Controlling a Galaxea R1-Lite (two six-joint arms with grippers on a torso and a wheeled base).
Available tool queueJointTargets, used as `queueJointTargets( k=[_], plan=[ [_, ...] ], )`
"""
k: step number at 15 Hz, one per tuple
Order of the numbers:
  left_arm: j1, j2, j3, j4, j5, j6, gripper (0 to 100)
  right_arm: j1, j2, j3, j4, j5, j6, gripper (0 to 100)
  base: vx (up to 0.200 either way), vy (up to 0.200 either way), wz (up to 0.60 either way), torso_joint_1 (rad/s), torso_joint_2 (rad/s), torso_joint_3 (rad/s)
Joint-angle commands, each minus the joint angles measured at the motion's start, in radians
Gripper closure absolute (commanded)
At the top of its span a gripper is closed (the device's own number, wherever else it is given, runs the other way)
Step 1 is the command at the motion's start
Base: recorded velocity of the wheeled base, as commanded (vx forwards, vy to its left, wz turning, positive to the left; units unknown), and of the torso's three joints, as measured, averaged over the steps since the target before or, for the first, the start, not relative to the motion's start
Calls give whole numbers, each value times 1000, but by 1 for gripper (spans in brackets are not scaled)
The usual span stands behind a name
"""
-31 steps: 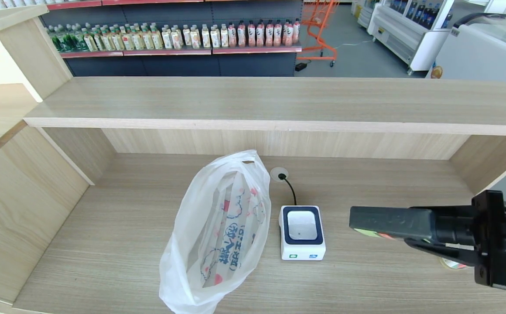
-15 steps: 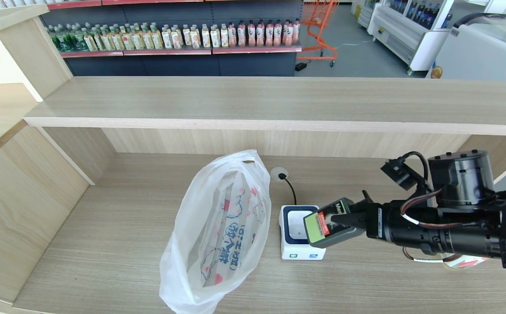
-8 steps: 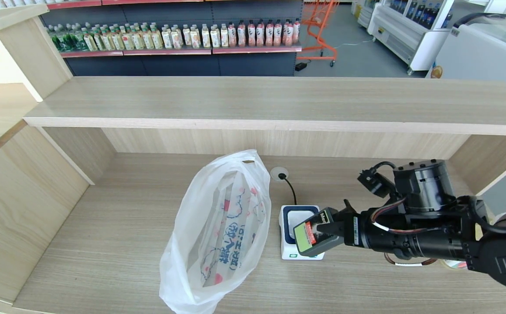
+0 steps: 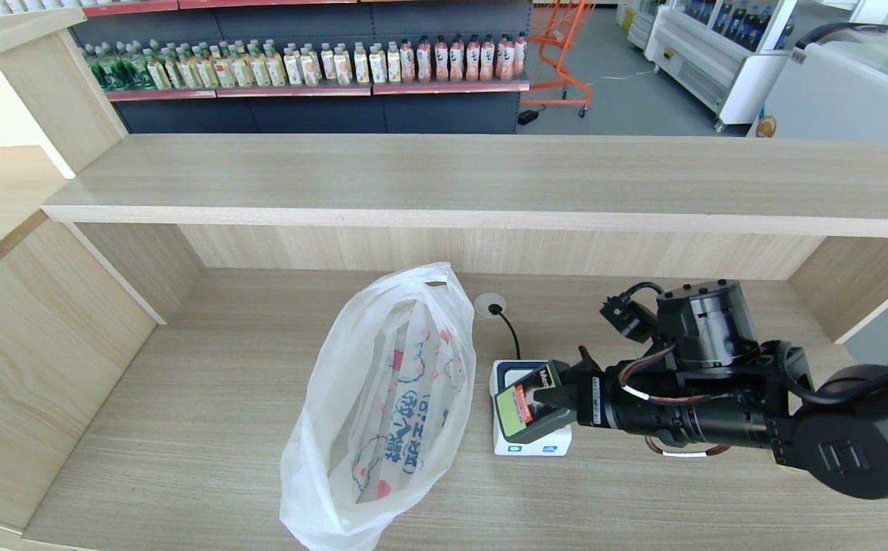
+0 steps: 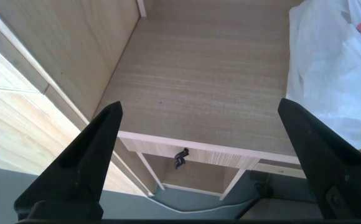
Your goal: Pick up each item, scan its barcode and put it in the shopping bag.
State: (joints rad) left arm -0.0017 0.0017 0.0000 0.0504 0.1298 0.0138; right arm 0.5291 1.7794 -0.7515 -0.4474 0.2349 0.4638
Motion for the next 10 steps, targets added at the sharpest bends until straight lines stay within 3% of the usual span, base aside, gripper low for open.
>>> queueJointTargets(
  k=[1,7,9,10],
  plan=[
    [0,0,0,0,1,0,0,2,15,-3,4,-2,-1,100,0,0,0,0,0,0],
    [0,0,0,0,1,0,0,2,-146,-57,7,11,-11,100,0,0,0,0,0,0],
    [0,0,0,0,1,0,0,-6,-264,-39,12,7,-205,100,0,0,0,0,0,0],
    [0,0,0,0,1,0,0,-43,-325,26,6,4,-404,100,0,0,0,0,0,0]
  ],
)
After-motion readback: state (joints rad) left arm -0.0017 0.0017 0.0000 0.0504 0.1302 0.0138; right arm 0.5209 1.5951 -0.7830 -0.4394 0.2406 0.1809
